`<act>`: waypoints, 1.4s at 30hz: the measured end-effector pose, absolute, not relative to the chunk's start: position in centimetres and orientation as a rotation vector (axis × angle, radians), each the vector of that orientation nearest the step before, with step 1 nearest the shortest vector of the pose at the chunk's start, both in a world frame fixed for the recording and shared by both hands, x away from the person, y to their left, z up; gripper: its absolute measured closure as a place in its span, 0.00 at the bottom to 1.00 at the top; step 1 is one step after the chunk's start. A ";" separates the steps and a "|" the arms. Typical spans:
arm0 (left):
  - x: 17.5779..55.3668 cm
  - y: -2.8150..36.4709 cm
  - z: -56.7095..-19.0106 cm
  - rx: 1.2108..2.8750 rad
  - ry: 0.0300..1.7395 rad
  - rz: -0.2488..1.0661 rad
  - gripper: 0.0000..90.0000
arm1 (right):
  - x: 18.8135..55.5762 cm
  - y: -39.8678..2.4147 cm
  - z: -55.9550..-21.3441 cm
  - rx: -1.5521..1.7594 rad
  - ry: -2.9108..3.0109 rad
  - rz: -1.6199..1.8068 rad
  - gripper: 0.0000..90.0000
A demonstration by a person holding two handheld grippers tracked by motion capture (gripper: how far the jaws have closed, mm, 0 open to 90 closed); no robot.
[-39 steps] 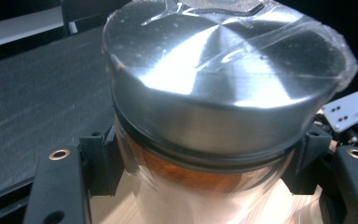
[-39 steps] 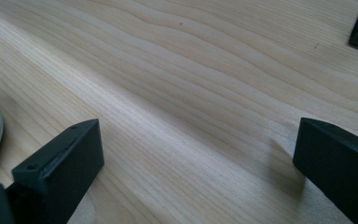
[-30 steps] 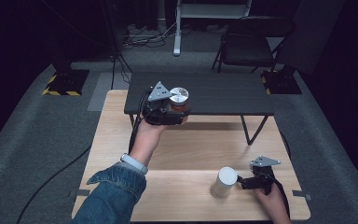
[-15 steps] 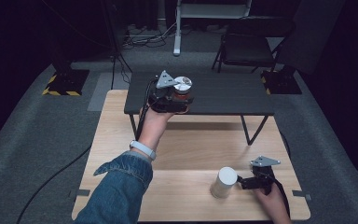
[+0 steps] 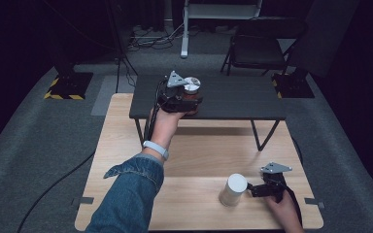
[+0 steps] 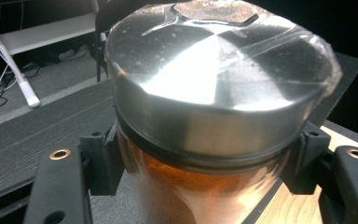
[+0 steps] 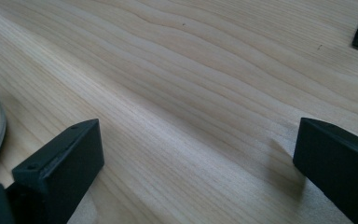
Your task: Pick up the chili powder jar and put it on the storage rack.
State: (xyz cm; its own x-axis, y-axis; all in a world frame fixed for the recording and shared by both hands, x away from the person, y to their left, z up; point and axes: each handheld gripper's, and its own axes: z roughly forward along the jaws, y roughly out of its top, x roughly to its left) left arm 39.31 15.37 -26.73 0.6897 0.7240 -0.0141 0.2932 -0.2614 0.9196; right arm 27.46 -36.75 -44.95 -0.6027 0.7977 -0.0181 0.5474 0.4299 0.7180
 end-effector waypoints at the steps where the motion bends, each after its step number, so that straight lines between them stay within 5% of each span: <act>1: 39.3 15.3 -26.8 1.842 0.804 0.509 0.33 | 27.5 -36.7 -44.9 1.150 2.332 0.975 0.02; 15: 37.7 16.1 -27.4 1.783 0.804 0.557 0.11 | 27.5 -36.8 -44.9 1.148 2.334 0.976 0.02; 42: 31.2 20.9 -28.9 1.790 0.732 0.563 0.11 | 27.5 -36.7 -44.9 1.149 2.334 0.975 0.02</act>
